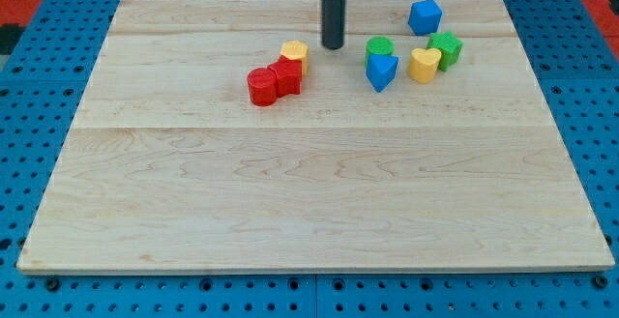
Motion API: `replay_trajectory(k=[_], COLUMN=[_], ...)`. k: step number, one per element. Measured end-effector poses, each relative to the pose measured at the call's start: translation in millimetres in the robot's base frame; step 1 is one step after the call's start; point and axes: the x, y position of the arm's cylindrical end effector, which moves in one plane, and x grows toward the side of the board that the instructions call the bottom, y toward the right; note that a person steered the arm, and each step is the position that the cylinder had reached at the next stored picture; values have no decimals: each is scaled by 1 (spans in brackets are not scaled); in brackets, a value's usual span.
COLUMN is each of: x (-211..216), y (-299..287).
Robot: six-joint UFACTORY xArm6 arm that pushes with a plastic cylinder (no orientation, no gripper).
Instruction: Move the yellow heart to the center of the board
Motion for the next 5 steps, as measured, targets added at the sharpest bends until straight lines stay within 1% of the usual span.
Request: replay_trajectory(k=[1,2,5], x=[-26,-4,61], y=[70,130,123])
